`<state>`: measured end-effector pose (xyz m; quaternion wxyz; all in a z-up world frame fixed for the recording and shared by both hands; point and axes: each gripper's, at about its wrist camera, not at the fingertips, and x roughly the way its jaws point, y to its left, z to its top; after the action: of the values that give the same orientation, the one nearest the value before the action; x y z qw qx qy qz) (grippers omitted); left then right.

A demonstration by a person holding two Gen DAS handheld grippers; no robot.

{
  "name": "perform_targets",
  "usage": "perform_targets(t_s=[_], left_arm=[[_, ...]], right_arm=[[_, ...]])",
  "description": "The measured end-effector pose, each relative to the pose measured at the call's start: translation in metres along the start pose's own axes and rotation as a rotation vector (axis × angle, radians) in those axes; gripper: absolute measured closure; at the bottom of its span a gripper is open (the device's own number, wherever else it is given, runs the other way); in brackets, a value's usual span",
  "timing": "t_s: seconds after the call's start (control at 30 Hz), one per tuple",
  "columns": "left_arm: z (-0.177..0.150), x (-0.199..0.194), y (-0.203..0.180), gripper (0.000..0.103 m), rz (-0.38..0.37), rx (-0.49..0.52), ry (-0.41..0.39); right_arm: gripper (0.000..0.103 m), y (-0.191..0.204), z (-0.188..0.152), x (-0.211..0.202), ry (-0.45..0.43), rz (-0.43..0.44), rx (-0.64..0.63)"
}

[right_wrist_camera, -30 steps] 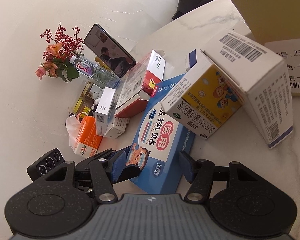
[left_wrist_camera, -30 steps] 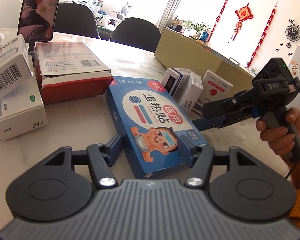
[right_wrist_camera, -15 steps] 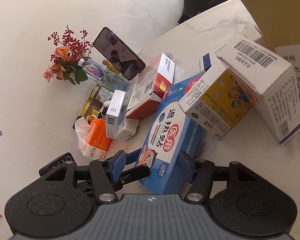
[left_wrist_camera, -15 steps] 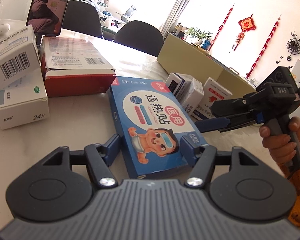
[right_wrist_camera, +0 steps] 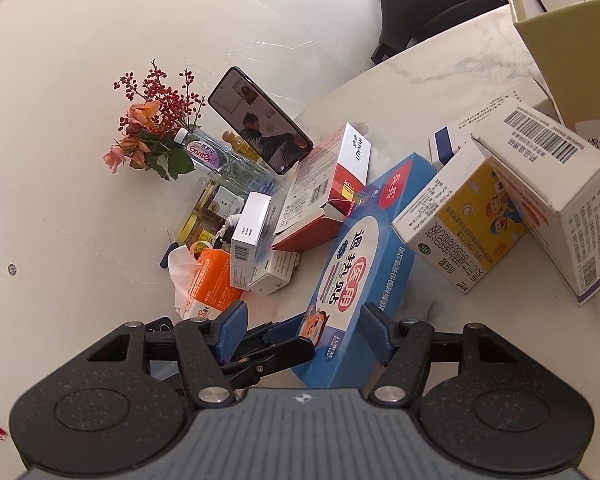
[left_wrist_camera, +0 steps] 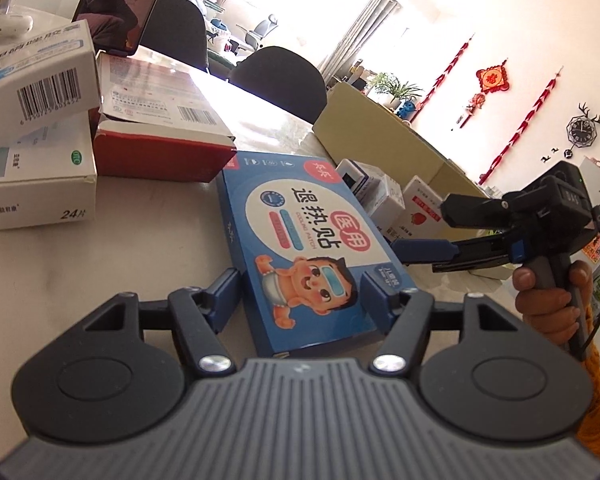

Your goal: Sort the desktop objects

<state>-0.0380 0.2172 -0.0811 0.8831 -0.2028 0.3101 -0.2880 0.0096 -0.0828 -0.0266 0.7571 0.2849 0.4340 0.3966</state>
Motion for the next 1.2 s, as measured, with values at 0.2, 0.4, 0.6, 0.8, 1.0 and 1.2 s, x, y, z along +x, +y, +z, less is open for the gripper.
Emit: perform_targets(t_s=[0.2, 0.4, 0.6, 0.8, 1.0, 1.2], left_arm=[[-0.002, -0.002, 0.010, 0.039, -0.044, -0.075, -0.023], [-0.001, -0.001, 0.011, 0.038, -0.050, -0.083, -0.025], [-0.003, -0.002, 0.008, 0.037, -0.032, -0.075, -0.031], [-0.003, -0.001, -0.003, 0.037, -0.005, -0.015, -0.005], [-0.001, -0.006, -0.013, 0.037, 0.024, 0.044, 0.057], [-0.002, -0.013, -0.017, 0.037, 0.049, 0.074, 0.104]], right_arm=[[0.036, 0.002, 0.002, 0.000, -0.020, 0.029, 0.010], [0.036, 0.004, 0.007, -0.001, -0.043, 0.046, 0.015], [0.036, -0.003, 0.008, 0.002, -0.063, 0.072, 0.050], [0.036, -0.004, 0.002, 0.001, -0.084, 0.039, 0.058], [0.036, -0.008, -0.008, 0.004, -0.052, -0.022, 0.060], [0.034, -0.013, -0.021, 0.008, -0.015, -0.029, 0.073]])
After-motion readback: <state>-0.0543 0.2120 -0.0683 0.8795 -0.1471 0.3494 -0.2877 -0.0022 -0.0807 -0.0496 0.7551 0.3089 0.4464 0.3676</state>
